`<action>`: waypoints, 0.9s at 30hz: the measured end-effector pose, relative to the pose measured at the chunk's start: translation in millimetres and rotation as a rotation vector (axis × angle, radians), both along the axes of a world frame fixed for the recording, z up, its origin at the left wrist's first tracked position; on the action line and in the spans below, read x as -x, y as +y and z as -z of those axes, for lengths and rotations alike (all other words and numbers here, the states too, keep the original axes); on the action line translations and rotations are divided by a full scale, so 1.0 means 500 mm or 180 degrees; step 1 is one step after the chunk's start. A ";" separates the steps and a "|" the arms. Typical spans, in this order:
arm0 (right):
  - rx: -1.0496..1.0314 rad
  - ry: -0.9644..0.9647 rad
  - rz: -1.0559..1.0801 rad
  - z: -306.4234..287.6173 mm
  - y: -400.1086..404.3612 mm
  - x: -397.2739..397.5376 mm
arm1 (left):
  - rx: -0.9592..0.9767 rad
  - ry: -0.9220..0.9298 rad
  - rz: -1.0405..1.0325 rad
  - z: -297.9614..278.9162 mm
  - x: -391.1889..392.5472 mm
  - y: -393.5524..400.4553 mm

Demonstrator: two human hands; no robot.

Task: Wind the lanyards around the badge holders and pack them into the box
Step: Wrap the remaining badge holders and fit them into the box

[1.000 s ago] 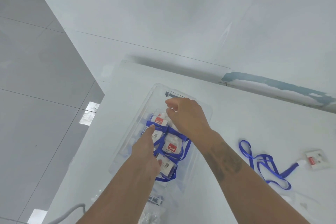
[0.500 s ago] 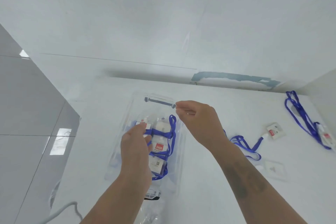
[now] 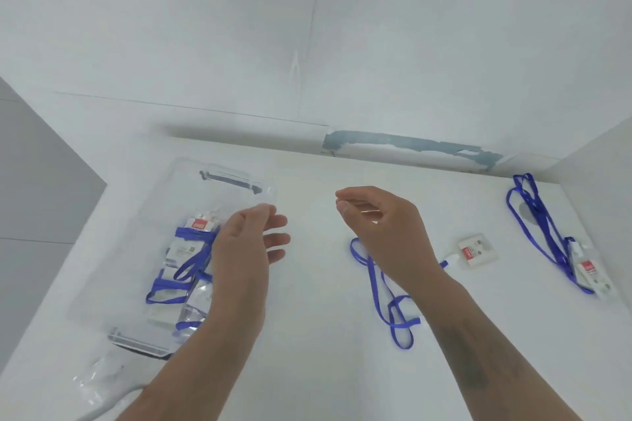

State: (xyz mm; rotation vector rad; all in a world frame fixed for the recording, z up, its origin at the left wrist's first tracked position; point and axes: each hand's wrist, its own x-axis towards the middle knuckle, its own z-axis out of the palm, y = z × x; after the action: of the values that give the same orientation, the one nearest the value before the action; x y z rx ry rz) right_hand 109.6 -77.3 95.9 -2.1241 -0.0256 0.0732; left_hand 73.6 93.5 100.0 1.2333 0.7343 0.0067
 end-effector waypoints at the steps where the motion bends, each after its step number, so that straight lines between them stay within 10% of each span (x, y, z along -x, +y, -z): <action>1: -0.0023 0.0005 -0.0032 -0.001 -0.034 -0.002 | -0.0045 -0.0020 -0.0026 -0.002 0.002 -0.029; 15: -0.0087 0.0129 0.0099 0.007 -0.316 0.006 | -0.0256 0.0136 0.0031 0.055 0.026 -0.245; 27: 0.1265 0.0736 -0.0215 0.170 -0.454 -0.001 | -0.0633 0.0439 0.0870 0.146 -0.015 -0.353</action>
State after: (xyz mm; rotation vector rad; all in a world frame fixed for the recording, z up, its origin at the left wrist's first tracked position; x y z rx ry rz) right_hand 110.1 -304.2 11.0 -2.4977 0.0589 0.3915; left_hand 81.0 -82.9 27.0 1.5285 0.6906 -0.2370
